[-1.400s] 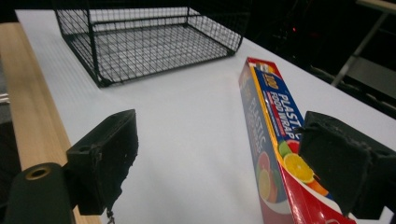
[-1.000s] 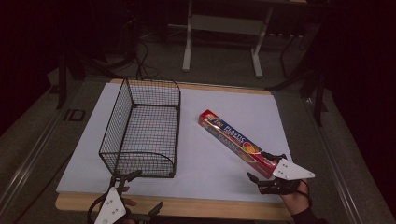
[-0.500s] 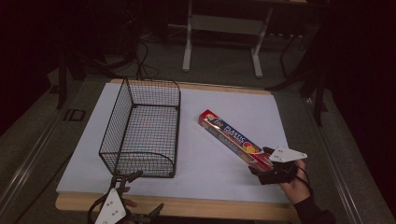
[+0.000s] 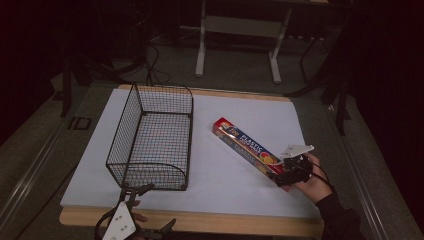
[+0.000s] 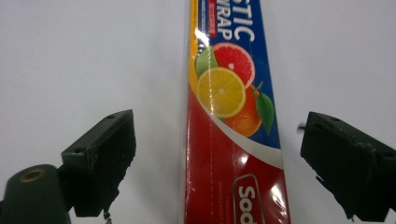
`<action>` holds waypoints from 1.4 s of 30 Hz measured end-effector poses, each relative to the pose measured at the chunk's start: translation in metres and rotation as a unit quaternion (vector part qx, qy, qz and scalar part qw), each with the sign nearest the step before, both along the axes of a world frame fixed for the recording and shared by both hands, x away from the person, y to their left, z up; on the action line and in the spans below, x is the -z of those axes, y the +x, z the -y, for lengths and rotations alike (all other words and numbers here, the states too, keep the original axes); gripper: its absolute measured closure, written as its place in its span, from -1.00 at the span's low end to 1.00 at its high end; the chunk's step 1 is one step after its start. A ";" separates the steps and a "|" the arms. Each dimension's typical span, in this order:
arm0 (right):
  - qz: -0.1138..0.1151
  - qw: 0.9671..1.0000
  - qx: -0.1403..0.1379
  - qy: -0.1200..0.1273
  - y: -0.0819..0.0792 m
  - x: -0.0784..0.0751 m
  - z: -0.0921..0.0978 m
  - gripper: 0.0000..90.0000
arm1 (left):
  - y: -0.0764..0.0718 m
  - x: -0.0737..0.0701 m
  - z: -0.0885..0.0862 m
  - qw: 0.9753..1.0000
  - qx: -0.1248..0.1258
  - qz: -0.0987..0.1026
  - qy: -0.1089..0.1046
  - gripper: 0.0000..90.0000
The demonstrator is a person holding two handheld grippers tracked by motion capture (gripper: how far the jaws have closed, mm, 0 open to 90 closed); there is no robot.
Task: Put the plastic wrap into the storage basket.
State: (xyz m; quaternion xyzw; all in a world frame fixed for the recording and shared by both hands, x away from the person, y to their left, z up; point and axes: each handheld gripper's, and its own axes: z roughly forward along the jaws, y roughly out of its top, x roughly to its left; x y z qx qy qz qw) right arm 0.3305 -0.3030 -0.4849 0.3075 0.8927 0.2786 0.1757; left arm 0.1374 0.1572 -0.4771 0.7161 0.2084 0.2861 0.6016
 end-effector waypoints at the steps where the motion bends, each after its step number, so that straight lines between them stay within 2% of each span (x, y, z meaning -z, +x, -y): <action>1: 0.000 1.000 0.000 0.000 0.000 0.000 0.000 -0.77 | 0.000 0.000 0.000 1.000 0.000 0.000 0.000 -0.99; 3: -0.014 1.000 -0.005 -0.004 0.004 0.001 -0.002 -0.71 | 0.000 0.000 0.000 1.000 -0.001 0.001 0.002 -0.99; 7: -0.021 1.000 -0.006 -0.014 0.011 0.002 -0.006 -0.71 | 0.000 0.000 0.000 1.000 -0.001 0.001 0.003 -0.99; 12: -0.051 0.998 -0.004 -0.031 0.023 0.002 -0.010 -0.71 | -0.001 0.000 0.001 1.000 0.001 0.002 0.004 -0.99; 14: -0.052 0.998 -0.004 -0.035 0.024 0.002 -0.011 -0.70 | 0.000 0.000 0.001 1.000 0.000 0.001 0.004 -0.99; 15: -0.061 0.997 -0.004 -0.041 0.028 0.001 -0.013 -0.70 | 0.000 0.000 0.001 1.000 0.000 0.000 0.004 -0.99; 19: -0.070 0.996 -0.001 -0.048 0.033 0.001 -0.015 -0.70 | -0.001 0.000 0.001 1.000 0.001 0.001 0.007 -0.99; 20: -0.081 0.995 -0.001 -0.052 0.037 0.002 -0.017 -0.70 | -0.001 0.000 0.001 1.000 0.001 0.001 0.007 -0.99; 22: -0.082 0.995 0.000 -0.054 0.039 0.002 -0.018 -0.70 | -0.001 0.000 0.001 1.000 0.001 0.001 0.009 -0.99; 23: -0.091 0.994 0.000 -0.062 0.042 0.002 -0.021 -0.70 | -0.001 0.000 0.002 1.000 0.001 0.001 0.009 -0.99; 32: -0.105 0.990 -0.001 -0.095 0.057 0.004 -0.035 -0.69 | -0.001 0.001 0.002 1.000 0.003 0.001 0.010 -0.99; 34: -0.113 0.989 -0.001 -0.095 0.060 0.004 -0.037 -0.69 | -0.001 0.001 0.002 1.000 0.003 0.000 0.009 -0.99; 42: -0.124 0.987 0.004 -0.101 0.072 0.003 -0.043 -0.68 | -0.001 0.001 0.001 1.000 0.003 0.000 0.010 -0.99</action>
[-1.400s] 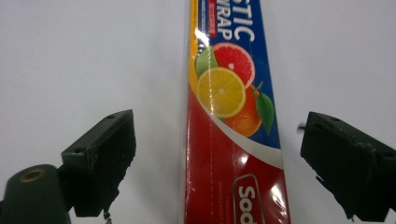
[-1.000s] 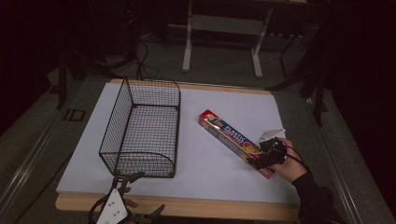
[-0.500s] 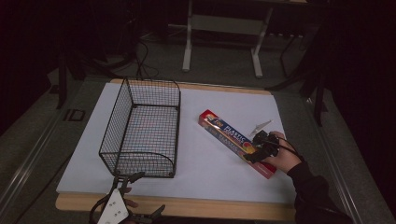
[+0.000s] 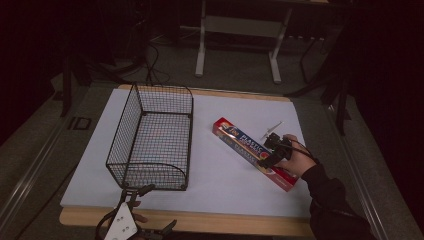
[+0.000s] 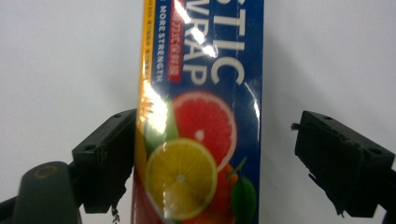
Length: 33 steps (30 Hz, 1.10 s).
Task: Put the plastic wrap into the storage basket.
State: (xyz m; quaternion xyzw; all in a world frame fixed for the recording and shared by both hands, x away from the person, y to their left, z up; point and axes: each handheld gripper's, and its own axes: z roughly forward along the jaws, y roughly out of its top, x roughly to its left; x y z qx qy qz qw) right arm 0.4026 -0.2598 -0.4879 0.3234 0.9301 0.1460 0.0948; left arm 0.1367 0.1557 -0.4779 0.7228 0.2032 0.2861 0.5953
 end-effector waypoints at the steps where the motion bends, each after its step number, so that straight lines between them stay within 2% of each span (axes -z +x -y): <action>1: -0.004 1.000 0.000 -0.002 0.001 0.000 -0.002 -0.67 | 0.000 0.000 0.000 1.000 0.000 0.000 -0.001 -0.99; 5: -0.011 1.000 -0.004 -0.013 0.008 0.002 -0.009 -0.67 | 0.000 0.000 0.000 1.000 0.000 0.000 0.000 -0.99; 13: -0.014 1.000 -0.006 -0.008 0.016 0.001 -0.021 -0.66 | 0.000 0.000 0.000 1.000 0.001 -0.001 0.003 -0.99; 19: -0.021 1.000 -0.006 -0.017 0.023 0.005 -0.031 -0.57 | -0.001 0.000 0.000 1.000 0.002 0.001 0.005 -0.99; 23: -0.033 0.999 -0.005 -0.025 0.027 0.010 -0.035 -0.54 | -0.001 0.000 0.000 1.000 0.003 0.002 0.004 -0.99; 25: -0.046 0.998 -0.003 -0.030 0.032 0.014 -0.037 -0.51 | -0.001 0.000 0.000 1.000 0.003 0.002 0.005 -0.99; 30: -0.055 0.998 -0.001 -0.038 0.035 0.017 -0.042 -0.47 | -0.001 0.000 0.001 1.000 0.004 0.001 0.006 -0.99; 33: -0.059 0.997 -0.001 -0.048 0.037 0.019 -0.048 -0.38 | -0.001 0.000 0.001 1.000 0.004 0.001 0.006 -0.99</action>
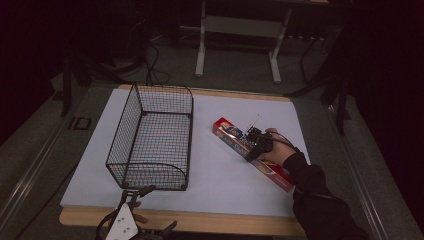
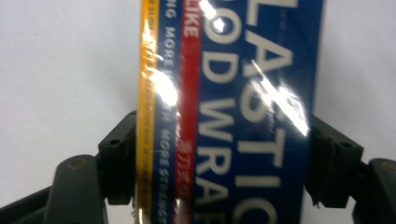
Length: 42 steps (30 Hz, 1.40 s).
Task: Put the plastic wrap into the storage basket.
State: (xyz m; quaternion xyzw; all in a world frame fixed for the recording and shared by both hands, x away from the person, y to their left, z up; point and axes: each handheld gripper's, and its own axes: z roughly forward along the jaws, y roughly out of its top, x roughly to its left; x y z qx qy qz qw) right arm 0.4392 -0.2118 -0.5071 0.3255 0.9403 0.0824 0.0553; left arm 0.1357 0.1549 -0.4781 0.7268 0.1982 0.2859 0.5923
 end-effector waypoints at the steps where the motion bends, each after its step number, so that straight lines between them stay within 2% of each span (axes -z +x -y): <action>1: 0.000 1.000 -0.001 -0.001 0.001 0.000 -0.001 -0.32 | 0.000 0.000 0.000 1.000 0.000 0.000 0.000 -0.99; 5: -0.009 1.000 -0.006 -0.007 0.002 0.000 -0.005 -0.20 | 0.000 0.000 0.000 1.000 0.000 0.000 0.001 -0.99; 9: -0.017 1.000 0.006 -0.009 0.002 -0.003 -0.006 -0.12 | 0.000 0.000 0.000 1.000 0.000 0.000 0.001 -0.99; 13: -0.007 1.000 0.005 -0.016 0.001 -0.003 -0.007 -0.11 | 0.001 0.000 0.000 1.000 0.001 -0.001 0.000 -0.99; 16: -0.005 1.000 0.029 -0.009 0.002 -0.009 -0.007 -0.11 | 0.001 0.000 0.000 1.000 0.001 0.000 0.002 -0.99; 17: -0.005 1.000 0.029 -0.009 0.002 -0.009 -0.007 -0.11 | 0.001 0.000 0.000 1.000 0.001 0.000 0.002 -0.99; 19: 0.007 0.999 0.047 0.001 0.002 -0.018 -0.007 -0.11 | 0.001 0.000 0.000 1.000 0.001 0.001 0.001 -0.99; 20: 0.007 0.999 0.047 0.001 0.002 -0.018 -0.007 -0.11 | 0.001 0.000 0.000 1.000 0.001 0.000 0.001 -0.99; 21: 0.009 0.998 0.059 0.014 0.002 -0.025 -0.007 -0.11 | 0.001 0.000 0.000 1.000 0.001 -0.001 0.002 -0.99; 22: 0.009 0.998 0.059 0.014 0.002 -0.025 -0.007 -0.11 | 0.001 0.000 0.000 1.000 0.001 -0.001 0.002 -0.99; 23: 0.013 0.997 0.071 0.031 0.001 -0.032 -0.007 -0.11 | 0.001 0.000 0.000 1.000 0.001 0.000 0.002 -0.99; 24: 0.013 0.997 0.071 0.031 0.001 -0.032 -0.007 -0.11 | 0.001 0.000 0.000 1.000 0.001 0.000 0.001 -0.99; 25: 0.017 0.996 0.079 0.040 -0.001 -0.038 -0.008 -0.11 | 0.001 0.000 0.000 1.000 0.001 0.000 0.001 -0.99; 29: 0.025 0.994 0.093 0.051 -0.003 -0.046 -0.011 -0.11 | 0.001 0.000 0.000 1.000 0.000 0.001 0.000 -0.99; 31: 0.033 0.992 0.109 0.060 -0.005 -0.054 -0.014 -0.11 | 0.001 0.000 0.000 1.000 0.000 0.001 0.000 -0.99; 32: 0.033 0.992 0.109 0.060 -0.005 -0.054 -0.014 -0.11 | 0.001 0.000 0.000 1.000 0.000 0.001 0.000 -0.99; 33: 0.043 0.990 0.117 0.063 -0.005 -0.061 -0.018 -0.11 | 0.001 0.000 0.000 1.000 0.000 0.001 0.000 -0.99; 36: 0.052 0.989 0.122 0.068 -0.006 -0.068 -0.022 -0.11 | 0.001 0.000 0.000 1.000 0.000 0.000 0.000 -0.99; 40: 0.067 0.987 0.120 0.080 -0.009 -0.086 -0.036 -0.11 | 0.000 0.000 0.000 1.000 -0.001 0.002 -0.001 -0.99; 42: 0.067 0.987 0.120 0.083 -0.010 -0.089 -0.039 -0.11 | 0.000 0.000 -0.001 1.000 -0.002 0.002 -0.002 -0.99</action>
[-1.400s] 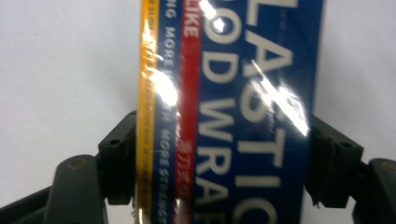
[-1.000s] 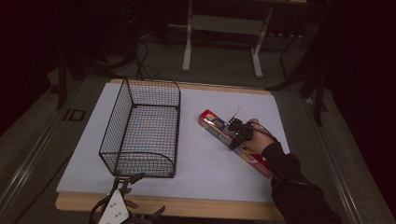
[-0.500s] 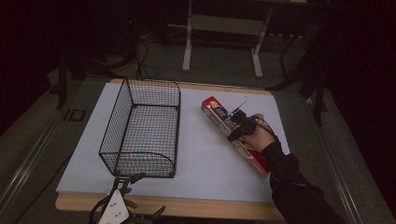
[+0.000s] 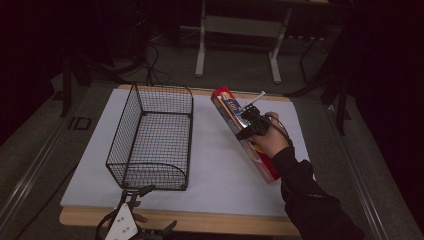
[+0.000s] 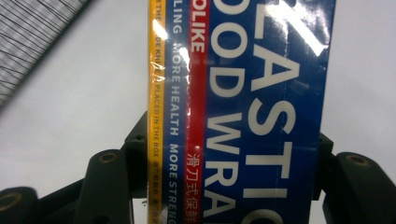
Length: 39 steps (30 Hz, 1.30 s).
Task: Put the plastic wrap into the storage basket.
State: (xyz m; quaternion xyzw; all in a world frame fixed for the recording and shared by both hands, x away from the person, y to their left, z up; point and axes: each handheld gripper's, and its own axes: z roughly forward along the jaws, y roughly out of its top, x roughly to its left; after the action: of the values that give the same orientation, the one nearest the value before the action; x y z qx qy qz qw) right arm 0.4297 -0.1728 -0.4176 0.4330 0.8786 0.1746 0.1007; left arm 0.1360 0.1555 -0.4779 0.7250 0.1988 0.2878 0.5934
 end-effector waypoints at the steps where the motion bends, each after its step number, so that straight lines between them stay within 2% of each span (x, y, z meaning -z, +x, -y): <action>1: 0.002 1.000 -0.002 0.002 -0.001 -0.003 -0.003 -0.11 | 0.000 0.000 0.000 1.000 0.000 0.000 0.000 -0.99; 4: 0.015 1.000 0.000 0.010 -0.002 -0.015 -0.014 -0.11 | 0.001 0.000 0.000 1.000 0.000 -0.002 -0.001 -0.99; 9: 0.022 1.000 -0.001 0.023 -0.002 -0.026 -0.027 -0.11 | 0.001 0.002 -0.002 1.000 -0.003 -0.005 -0.001 -0.99; 19: 0.049 0.998 -0.005 0.034 -0.004 -0.051 -0.064 -0.11 | 0.000 0.002 -0.007 1.000 -0.006 -0.004 -0.008 -0.99; 21: 0.058 0.997 -0.010 0.040 -0.004 -0.058 -0.077 -0.11 | -0.001 0.001 -0.005 1.000 -0.003 -0.004 -0.006 -0.99; 30: 0.076 0.995 -0.015 0.064 -0.004 -0.072 -0.112 -0.11 | -0.001 0.001 -0.002 1.000 0.000 -0.005 -0.005 -0.99; 36: 0.097 0.993 -0.018 0.059 -0.006 -0.078 -0.129 -0.11 | -0.001 0.001 -0.002 1.000 0.001 -0.007 -0.005 -0.99; 39: 0.095 0.993 -0.020 0.062 -0.007 -0.079 -0.136 -0.11 | -0.002 0.001 -0.002 1.000 0.001 -0.005 -0.008 -0.99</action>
State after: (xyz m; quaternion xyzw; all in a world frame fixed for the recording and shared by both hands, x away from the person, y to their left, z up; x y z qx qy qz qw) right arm 0.4229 -0.0365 -0.3382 0.4024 0.8607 0.2716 0.1532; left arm 0.1340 0.1577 -0.4787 0.7221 0.2029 0.2819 0.5983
